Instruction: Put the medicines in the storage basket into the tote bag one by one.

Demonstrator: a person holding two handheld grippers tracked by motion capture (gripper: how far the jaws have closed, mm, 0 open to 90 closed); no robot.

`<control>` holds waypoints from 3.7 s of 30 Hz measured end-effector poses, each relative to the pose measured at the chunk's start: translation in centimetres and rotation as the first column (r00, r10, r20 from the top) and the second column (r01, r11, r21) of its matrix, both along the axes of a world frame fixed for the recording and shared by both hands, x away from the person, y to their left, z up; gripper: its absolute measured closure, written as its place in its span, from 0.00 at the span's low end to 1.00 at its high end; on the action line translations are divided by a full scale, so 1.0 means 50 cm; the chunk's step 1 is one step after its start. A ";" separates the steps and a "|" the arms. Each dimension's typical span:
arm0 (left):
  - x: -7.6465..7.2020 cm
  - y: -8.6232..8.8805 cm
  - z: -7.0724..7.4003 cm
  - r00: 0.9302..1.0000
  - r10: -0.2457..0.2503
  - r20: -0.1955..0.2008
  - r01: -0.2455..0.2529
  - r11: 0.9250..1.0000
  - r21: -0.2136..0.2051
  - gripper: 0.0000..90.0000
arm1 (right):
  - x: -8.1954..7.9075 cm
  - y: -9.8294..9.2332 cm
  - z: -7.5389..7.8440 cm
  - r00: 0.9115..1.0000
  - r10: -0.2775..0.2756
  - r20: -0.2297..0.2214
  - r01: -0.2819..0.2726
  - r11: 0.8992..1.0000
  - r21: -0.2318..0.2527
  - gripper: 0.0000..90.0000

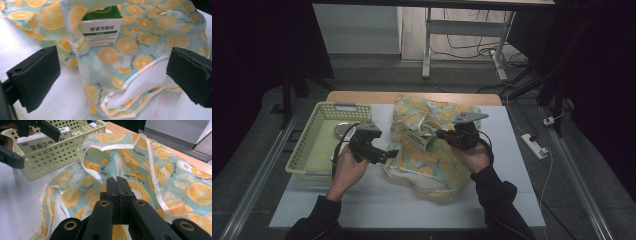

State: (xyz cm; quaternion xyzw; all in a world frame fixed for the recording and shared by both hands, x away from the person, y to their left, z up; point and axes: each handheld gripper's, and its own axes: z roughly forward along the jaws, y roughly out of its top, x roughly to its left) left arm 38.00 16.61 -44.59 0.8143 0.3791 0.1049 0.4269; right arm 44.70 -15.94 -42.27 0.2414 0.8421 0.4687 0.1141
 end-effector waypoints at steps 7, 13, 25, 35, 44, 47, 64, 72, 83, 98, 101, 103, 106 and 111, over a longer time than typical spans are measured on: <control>-0.018 0.028 0.005 1.000 0.024 -0.018 -0.024 1.000 -0.005 0.00 | 0.000 -0.001 0.000 1.000 -0.001 0.000 0.001 1.000 -0.003 1.00; -0.042 0.055 0.012 0.998 0.065 -0.011 -0.065 0.998 0.016 0.00 | 0.000 0.001 -0.001 1.000 0.001 -0.001 -0.001 1.000 -0.007 1.00; -0.079 0.144 0.003 0.973 0.229 -0.015 -0.226 0.970 0.090 0.00 | -0.001 0.001 0.000 1.000 0.003 0.000 -0.003 1.000 -0.004 1.00; -0.088 0.191 -0.017 0.935 0.352 -0.038 -0.344 0.928 0.143 0.00 | 0.000 -0.001 0.000 1.000 0.001 0.000 -0.001 1.000 -0.002 1.00; -0.084 0.201 -0.045 0.915 0.391 -0.101 -0.365 0.908 0.206 0.03 | 0.000 -0.003 0.002 1.000 0.001 0.003 -0.001 1.000 -0.004 1.00; -0.086 0.195 -0.049 0.913 0.392 -0.110 -0.361 0.904 0.231 0.09 | 0.000 -0.002 0.001 1.000 0.002 0.002 -0.002 1.000 -0.004 1.00; -0.091 0.189 -0.061 0.881 0.440 -0.176 -0.386 0.881 0.273 0.62 | -0.001 -0.002 0.001 1.000 -0.001 0.004 0.001 1.000 -0.006 1.00; -0.091 0.195 -0.059 0.877 0.445 -0.184 -0.395 0.883 0.253 0.68 | 0.000 -0.001 -0.001 1.000 -0.001 0.003 0.001 1.000 -0.007 1.00; -0.110 0.219 -0.018 0.905 0.414 -0.099 -0.389 0.898 0.205 0.68 | 0.001 -0.005 0.002 1.000 -0.006 0.004 0.006 1.000 -0.002 1.00; -0.157 0.236 0.066 0.923 0.384 -0.016 -0.381 0.920 0.088 0.68 | 0.001 -0.005 0.001 1.000 -0.003 0.003 0.003 1.000 -0.001 1.00; -0.162 0.227 0.076 0.936 0.352 -0.014 -0.351 0.935 0.057 0.68 | 0.001 -0.005 0.000 1.000 -0.004 0.002 0.004 1.000 0.000 1.00; -0.164 0.217 0.082 0.942 0.335 -0.009 -0.334 0.941 0.056 0.68 | 0.001 -0.004 0.000 1.000 -0.004 0.002 0.004 1.000 -0.001 1.00; -0.165 0.200 0.086 0.956 0.294 -0.007 -0.293 0.955 0.044 0.68 | 0.001 -0.005 0.001 1.000 -0.004 0.006 0.004 1.000 0.001 1.00; -0.163 0.167 0.090 0.972 0.236 -0.020 -0.235 0.971 0.041 0.68 | 0.001 -0.007 0.003 1.000 -0.010 0.008 0.009 1.000 0.007 1.00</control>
